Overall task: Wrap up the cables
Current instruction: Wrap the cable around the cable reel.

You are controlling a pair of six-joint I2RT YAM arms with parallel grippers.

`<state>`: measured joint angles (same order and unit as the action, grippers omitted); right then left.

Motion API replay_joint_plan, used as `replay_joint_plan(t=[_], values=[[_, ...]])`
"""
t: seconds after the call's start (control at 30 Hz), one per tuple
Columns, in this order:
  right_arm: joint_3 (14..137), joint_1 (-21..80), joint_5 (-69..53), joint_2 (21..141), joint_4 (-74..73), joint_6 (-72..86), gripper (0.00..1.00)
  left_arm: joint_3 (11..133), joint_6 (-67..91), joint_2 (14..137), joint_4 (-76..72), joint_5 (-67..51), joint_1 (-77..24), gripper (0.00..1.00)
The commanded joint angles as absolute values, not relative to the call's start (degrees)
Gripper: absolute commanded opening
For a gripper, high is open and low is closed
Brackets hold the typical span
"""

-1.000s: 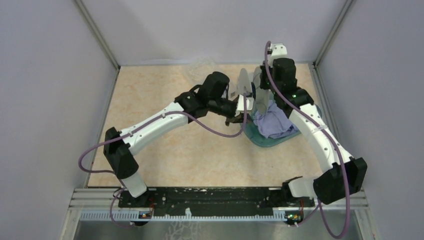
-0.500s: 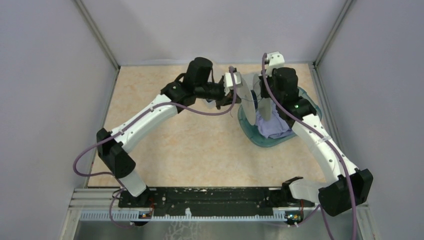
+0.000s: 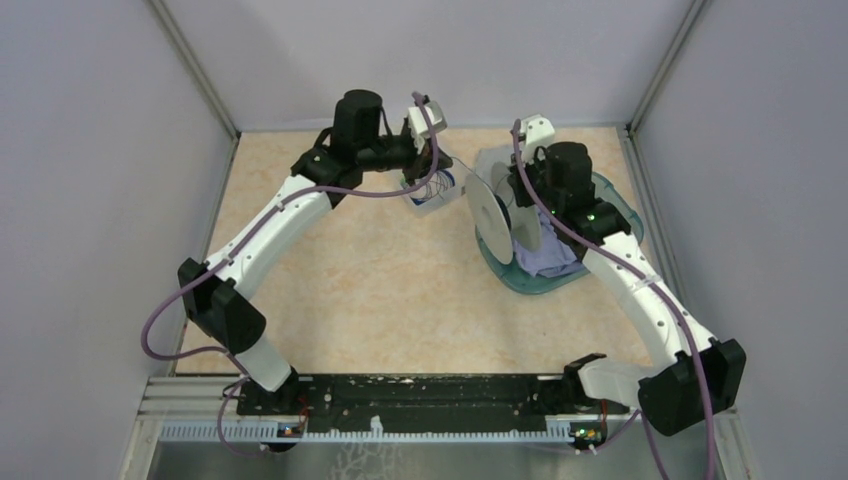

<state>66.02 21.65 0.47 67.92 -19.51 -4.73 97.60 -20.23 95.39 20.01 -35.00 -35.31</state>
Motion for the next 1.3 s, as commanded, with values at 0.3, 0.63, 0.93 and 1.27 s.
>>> replay_joint_plan(t=[0.3, 0.63, 0.93, 1.27], values=[[68.58, 22.32, -15.22, 63.6, -18.59, -8.14, 0.0, 99.07, -16.85, 97.86, 14.89, -31.17, -29.85, 0.01], [73.42, 22.32, -23.79, 63.22, -22.53, -6.62, 0.0, 87.72, -18.36, 94.7, 8.46, -33.81, -28.3, 0.01], [79.26, 22.32, -27.64, 64.43, -24.2, -2.09, 0.0, 79.11, -16.65, 91.34, 4.34, -38.26, -28.06, 0.01], [86.99, 22.32, -28.02, 68.87, -22.73, 6.82, 0.0, 66.32, -5.87, 86.42, -10.25, -39.46, -28.04, 0.01]])
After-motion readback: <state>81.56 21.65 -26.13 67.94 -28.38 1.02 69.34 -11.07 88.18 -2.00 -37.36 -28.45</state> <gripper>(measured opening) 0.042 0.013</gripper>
